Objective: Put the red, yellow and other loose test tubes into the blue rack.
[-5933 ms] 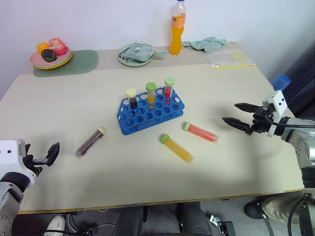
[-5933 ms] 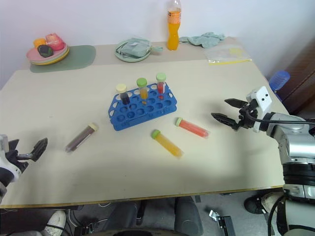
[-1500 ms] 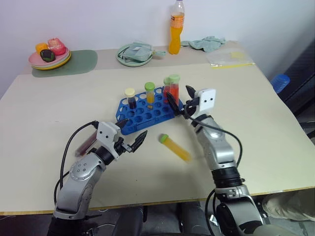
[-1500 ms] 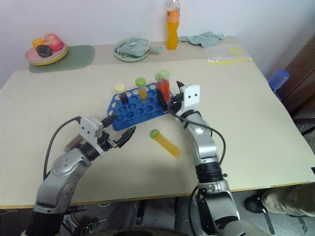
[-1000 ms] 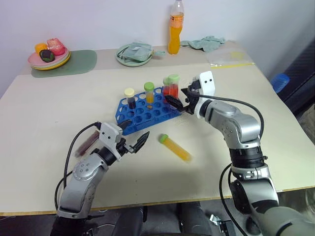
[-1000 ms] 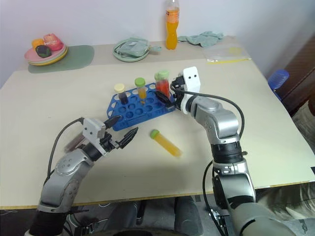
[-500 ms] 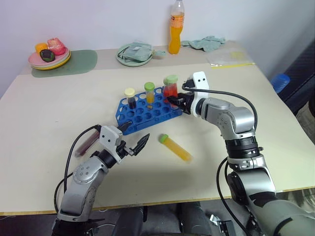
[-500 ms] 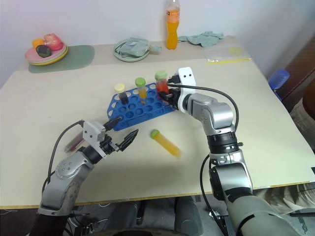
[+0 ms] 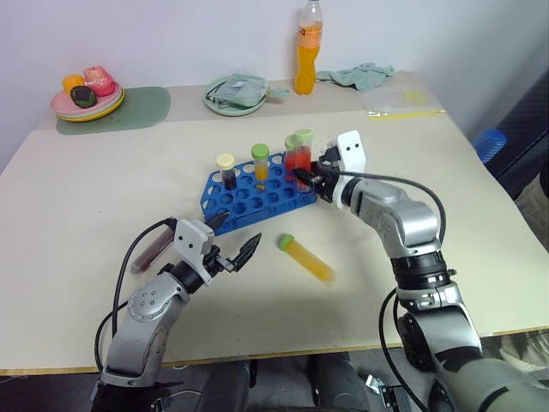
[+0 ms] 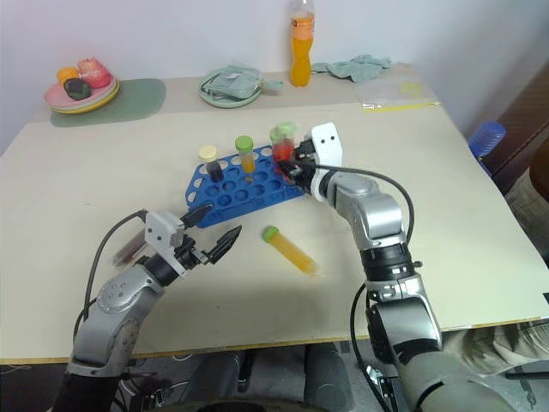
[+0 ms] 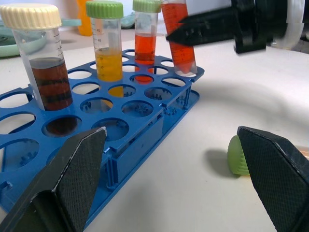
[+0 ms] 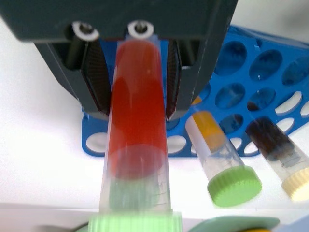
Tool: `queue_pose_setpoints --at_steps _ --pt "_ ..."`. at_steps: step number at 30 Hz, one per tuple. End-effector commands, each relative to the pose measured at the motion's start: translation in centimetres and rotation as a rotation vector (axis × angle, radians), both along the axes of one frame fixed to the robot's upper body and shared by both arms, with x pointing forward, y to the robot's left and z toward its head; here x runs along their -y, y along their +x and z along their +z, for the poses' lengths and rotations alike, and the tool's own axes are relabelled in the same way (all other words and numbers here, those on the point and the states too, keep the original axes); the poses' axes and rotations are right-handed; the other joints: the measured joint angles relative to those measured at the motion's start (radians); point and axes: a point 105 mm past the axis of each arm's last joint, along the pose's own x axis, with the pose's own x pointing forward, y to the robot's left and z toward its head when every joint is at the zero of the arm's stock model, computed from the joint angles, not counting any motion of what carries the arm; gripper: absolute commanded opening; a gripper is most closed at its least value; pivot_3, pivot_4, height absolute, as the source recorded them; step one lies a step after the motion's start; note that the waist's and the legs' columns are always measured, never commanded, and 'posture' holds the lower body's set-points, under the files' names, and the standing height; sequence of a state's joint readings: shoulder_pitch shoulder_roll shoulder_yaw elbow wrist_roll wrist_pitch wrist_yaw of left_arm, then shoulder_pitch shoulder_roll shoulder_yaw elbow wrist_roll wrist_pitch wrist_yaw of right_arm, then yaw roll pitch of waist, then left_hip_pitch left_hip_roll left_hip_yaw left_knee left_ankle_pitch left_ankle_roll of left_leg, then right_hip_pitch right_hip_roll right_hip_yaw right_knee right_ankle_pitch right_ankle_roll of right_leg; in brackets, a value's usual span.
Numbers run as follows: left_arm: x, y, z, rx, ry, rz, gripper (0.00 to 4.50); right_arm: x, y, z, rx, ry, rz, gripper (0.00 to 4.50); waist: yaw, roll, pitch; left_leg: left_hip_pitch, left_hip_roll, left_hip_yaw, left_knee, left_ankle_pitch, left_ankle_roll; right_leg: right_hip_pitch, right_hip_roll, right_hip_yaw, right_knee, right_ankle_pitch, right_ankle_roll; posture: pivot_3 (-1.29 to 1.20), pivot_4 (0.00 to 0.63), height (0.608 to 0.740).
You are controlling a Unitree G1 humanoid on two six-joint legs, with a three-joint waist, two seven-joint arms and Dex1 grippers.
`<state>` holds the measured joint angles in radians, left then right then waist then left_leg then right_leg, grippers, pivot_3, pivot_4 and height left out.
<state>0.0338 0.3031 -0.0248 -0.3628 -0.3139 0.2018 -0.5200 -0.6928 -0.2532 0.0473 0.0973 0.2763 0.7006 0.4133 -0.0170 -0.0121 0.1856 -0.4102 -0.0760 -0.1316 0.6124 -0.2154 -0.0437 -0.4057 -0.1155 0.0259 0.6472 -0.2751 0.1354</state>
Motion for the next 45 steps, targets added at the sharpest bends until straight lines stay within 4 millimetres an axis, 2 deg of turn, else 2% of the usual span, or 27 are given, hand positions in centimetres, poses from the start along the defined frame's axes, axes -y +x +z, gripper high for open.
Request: queue_pose_setpoints --at_steps 1,14,17,18,23,28,38,45 --pt "0.1 -0.1 0.8 0.045 0.0 -0.007 4.5 -0.6 -0.4 1.2 0.116 0.022 0.012 1.83 0.0 0.0 0.0 0.0 0.0 0.0 0.0 0.0 0.0 0.0 0.0 0.0 0.0 0.0 0.0 0.0 0.15 0.74" --pt "0.2 0.0 1.2 0.046 0.009 -0.021 4.5 -0.7 -0.2 0.3 0.049 0.028 -0.001 1.83 -0.001 0.0 0.0 0.0 0.0 -0.001 0.0 0.0 0.0 0.0 0.001 0.0 0.0 0.0 0.0 0.0 0.15 0.74" --pt "0.3 0.0 1.2 0.046 0.007 -0.021 4.5 -0.7 -0.3 0.3 0.034 0.033 0.006 0.97 -0.001 0.0 0.0 0.0 0.0 -0.001 0.0 0.0 0.0 0.0 0.001 0.0 0.0 0.0 0.0 0.0 0.15 0.74" --pt "0.3 0.0 1.2 0.045 0.006 -0.021 4.5 -0.7 -0.3 0.3 0.035 0.03 0.008 0.83 -0.001 0.0 0.0 0.0 0.0 -0.001 0.0 0.0 0.0 0.0 0.001 0.0 0.0 0.0 0.0 0.0 0.15 0.74" --pt "0.3 -0.1 1.1 0.044 0.004 -0.018 4.5 -0.8 -0.5 0.4 0.052 0.01 0.019 0.83 -0.001 0.0 0.0 0.0 0.0 -0.001 0.0 0.0 0.0 0.0 0.001 0.0 0.0 0.0 0.0 0.0 0.15 0.74" --pt "0.4 -0.1 1.4 0.048 0.0 -0.016 4.5 -1.0 -1.2 0.6 0.164 0.009 0.049 0.83 -0.001 0.0 0.0 0.0 0.0 -0.001 0.0 0.0 0.0 0.0 0.001 0.0 0.0 0.0 0.0 0.0 0.15 0.74" --pt "0.4 0.0 1.4 0.048 0.004 -0.021 4.5 -0.9 -1.4 -1.0 0.299 0.041 0.005 0.83 -0.002 0.0 0.0 0.0 0.0 0.0 0.0 0.0 0.0 0.0 0.001 0.0 0.0 0.0 0.0 0.0 0.15 0.74" --pt "0.4 0.0 1.6 0.051 0.009 -0.023 4.5 -1.2 -1.1 -1.9 0.299 0.053 -0.005 0.83 -0.002 0.0 0.0 0.0 0.0 -0.001 0.0 0.0 0.0 0.0 0.001 0.0 0.0 0.0 0.0 0.0 0.15 0.74"
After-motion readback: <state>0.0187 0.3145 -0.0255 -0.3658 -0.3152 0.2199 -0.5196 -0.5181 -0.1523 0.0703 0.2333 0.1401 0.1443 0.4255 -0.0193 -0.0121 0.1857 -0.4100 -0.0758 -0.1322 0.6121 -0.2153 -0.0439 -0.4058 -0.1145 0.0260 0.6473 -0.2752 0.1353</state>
